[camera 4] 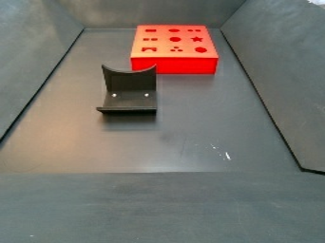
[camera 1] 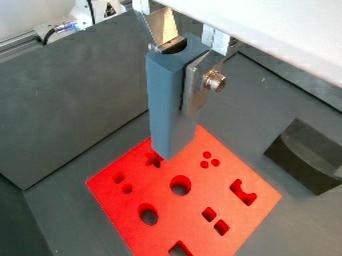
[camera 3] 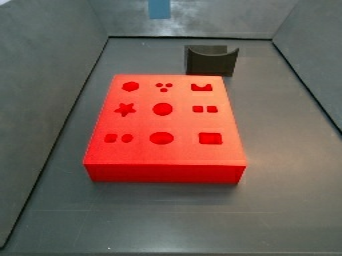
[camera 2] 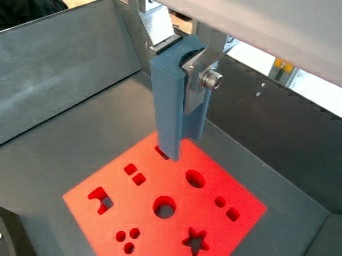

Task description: Insert the arch object.

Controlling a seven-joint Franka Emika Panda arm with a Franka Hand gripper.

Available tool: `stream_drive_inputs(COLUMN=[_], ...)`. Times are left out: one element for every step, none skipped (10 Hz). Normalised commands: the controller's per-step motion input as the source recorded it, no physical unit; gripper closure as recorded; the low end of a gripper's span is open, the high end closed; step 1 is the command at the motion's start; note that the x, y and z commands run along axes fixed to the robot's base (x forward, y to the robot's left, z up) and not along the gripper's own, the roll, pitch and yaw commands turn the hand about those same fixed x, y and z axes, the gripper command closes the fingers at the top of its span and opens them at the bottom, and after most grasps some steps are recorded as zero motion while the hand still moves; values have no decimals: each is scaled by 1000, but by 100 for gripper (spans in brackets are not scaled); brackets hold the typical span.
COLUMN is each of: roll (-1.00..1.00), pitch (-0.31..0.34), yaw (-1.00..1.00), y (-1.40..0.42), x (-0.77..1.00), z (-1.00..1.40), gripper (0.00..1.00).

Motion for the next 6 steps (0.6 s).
stream_drive_inputs(roll=[19, 137, 160, 216, 266, 300], pitch=[0, 0, 0, 0, 0, 0], yaw=[0, 0, -137, -314, -471, -631], y=[154, 483, 586, 480, 229, 0], x=[57, 120, 280, 357, 437, 574], z=[-91, -334, -509, -534, -551, -523], gripper=[100, 100, 100, 100, 100, 100])
